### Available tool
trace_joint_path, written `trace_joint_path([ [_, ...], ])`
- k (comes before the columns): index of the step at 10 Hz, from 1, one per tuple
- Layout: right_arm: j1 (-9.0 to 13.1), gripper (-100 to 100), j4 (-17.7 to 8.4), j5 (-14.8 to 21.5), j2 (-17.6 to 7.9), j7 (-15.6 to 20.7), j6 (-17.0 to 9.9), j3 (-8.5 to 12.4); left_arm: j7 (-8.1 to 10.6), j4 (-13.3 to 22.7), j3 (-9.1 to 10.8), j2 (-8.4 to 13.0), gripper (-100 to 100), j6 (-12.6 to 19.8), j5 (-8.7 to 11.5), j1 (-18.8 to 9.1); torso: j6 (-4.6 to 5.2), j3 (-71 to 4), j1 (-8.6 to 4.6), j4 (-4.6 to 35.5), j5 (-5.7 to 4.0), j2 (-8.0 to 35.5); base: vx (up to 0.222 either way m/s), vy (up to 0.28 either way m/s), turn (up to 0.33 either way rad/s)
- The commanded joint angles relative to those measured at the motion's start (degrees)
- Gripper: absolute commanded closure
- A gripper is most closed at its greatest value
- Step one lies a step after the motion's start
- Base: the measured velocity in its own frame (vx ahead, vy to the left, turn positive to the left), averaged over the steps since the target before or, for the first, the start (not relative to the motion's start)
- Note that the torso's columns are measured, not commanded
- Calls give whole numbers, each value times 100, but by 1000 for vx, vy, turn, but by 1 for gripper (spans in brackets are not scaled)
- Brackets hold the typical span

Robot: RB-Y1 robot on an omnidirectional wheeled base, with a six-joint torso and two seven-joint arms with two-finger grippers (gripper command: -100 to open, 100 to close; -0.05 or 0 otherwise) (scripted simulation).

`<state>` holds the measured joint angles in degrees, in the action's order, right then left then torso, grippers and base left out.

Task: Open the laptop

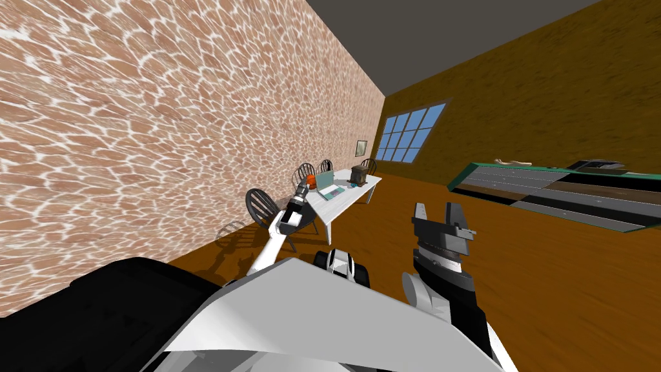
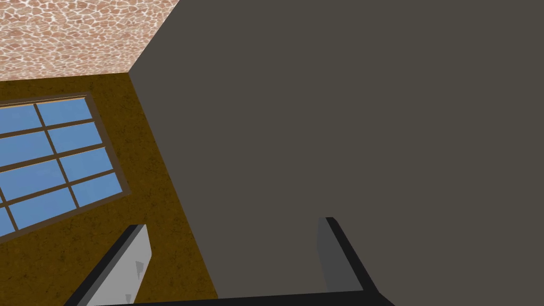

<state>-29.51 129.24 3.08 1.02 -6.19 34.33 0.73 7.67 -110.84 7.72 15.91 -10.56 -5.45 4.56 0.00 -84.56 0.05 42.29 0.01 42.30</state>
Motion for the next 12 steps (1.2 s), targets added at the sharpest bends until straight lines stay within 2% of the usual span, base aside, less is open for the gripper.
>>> trace_joint_path([
  [1, 0, 0, 0, 0, 0, 0, 0, 0, 80, 266, 128, 149, -100, 265, -9, -341, -1, 0, -8, 0, -1, 0, 15, -78, 21],
  [2, 0, 0, 0, 0, 0, 0, 0, 0, 151, 499, 241, 275, -100, 486, -21, -556, 1, -1, -3, -1, -1, -2, 37, -92, 32],
  [3, 0, 0, 0, 0, 0, 0, 0, 0, 151, 521, 241, 275, -100, 486, -21, -632, 0, -5, -8, -3, -1, -9, 31, -79, 20],
  [4, 0, 0, 0, 0, 0, 0, 0, 0, 223, 778, 357, 399, -100, 712, -35, -847, 0, -4, -2, -2, -1, -5, 45, -83, 38],
  [5, -1, 0, 0, 0, 0, 0, 0, 0, 223, 791, 357, 399, -100, 712, -35, -927, -1, -4, -4, -2, 0, -6, 33, -81, 26],
  [6, 0, 0, 0, 0, 0, 0, 0, 0, 295, 1052, 475, 523, -100, 917, -53, -1127, 1, 0, -5, 0, -1, 0, 16, -111, 35],
  [7, 0, 0, 0, 0, 0, 0, 0, 0, 295, 1076, 475, 523, -100, 941, -53, -1225, 0, 3, -14, 1, -3, 5, 27, -93, 29],
  [8, 0, 0, 0, 0, 0, 0, 0, 0, 368, 1313, 595, 644, -100, 1172, -74, -1420, 0, 2, -6, 1, -2, 2, 38, -113, 40],
  [9, 0, 0, 0, 0, 0, 0, 0, 0, 368, 1374, 595, 644, -100, 1172, -74, -1524, 0, -2, -10, -1, -2, -4, 40, -86, 31],
  [10, 0, 0, 0, 0, 0, 0, 0, 0, 441, 1604, 715, 764, -100, 1406, -97, -1740, 1, -4, 1, -2, 0, -5, 59, -87, 43],
  [11, -1, 0, 0, 0, 0, 0, 0, 0, 441, 1684, 715, 764, -100, 1406, -97, -1824, -1, -5, -1, -3, 1, -9, 53, -81, 30],
  [12, -1, 0, 0, 0, 0, 0, 0, 0, 514, 1879, 837, 883, -100, 1639, -124, -2019, 0, -3, 0, -2, 1, -5, 60, -88, 45],
])
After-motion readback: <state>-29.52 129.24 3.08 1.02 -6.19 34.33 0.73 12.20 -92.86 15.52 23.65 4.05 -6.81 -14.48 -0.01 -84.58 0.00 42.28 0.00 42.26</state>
